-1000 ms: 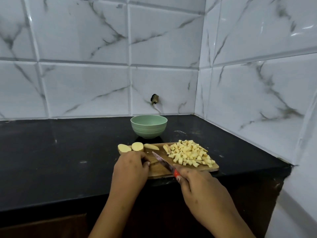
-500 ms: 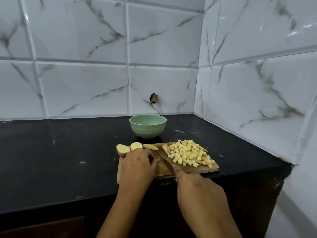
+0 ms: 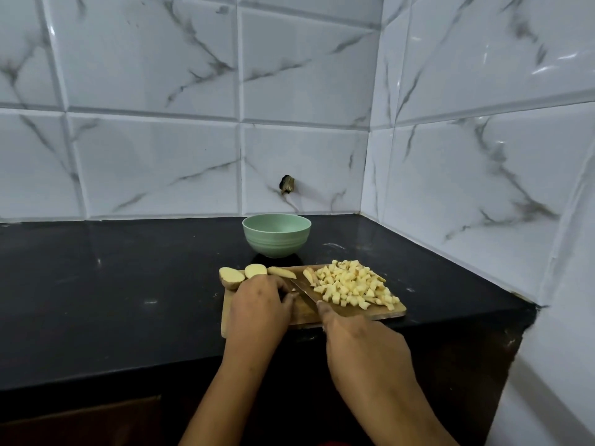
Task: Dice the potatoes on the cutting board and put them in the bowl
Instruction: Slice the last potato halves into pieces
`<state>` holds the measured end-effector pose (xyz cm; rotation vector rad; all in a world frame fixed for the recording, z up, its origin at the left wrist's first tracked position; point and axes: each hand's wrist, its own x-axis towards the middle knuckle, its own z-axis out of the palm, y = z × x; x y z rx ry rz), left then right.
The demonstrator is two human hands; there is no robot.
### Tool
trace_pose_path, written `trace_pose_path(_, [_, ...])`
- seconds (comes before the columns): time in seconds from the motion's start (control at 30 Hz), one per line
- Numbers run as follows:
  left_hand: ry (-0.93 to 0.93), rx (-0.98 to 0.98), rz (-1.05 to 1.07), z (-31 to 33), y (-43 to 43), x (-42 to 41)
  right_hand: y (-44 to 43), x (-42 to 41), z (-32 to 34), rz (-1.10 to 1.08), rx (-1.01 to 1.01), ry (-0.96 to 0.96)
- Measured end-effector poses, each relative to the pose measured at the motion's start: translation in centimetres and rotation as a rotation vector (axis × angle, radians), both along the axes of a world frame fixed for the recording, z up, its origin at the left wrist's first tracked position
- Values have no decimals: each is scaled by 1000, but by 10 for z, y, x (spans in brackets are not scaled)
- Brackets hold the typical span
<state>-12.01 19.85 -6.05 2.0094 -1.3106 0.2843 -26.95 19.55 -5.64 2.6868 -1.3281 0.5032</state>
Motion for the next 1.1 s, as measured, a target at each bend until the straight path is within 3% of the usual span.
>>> trace_pose_path(0.27, [13, -16, 4, -1, 1, 0, -4, 0, 5, -18, -69, -33])
trace_pose_path(0.5, [-4, -34, 28, -1, -1, -1, 5, 4, 4, 36, 47, 35])
trace_pose_path(0.8, [52, -19, 40, -3, 2, 1, -1, 0, 7, 7, -78, -61])
trace_pose_path(1.1, [52, 0, 46, -3, 0, 4, 3, -2, 1, 99, 47, -69])
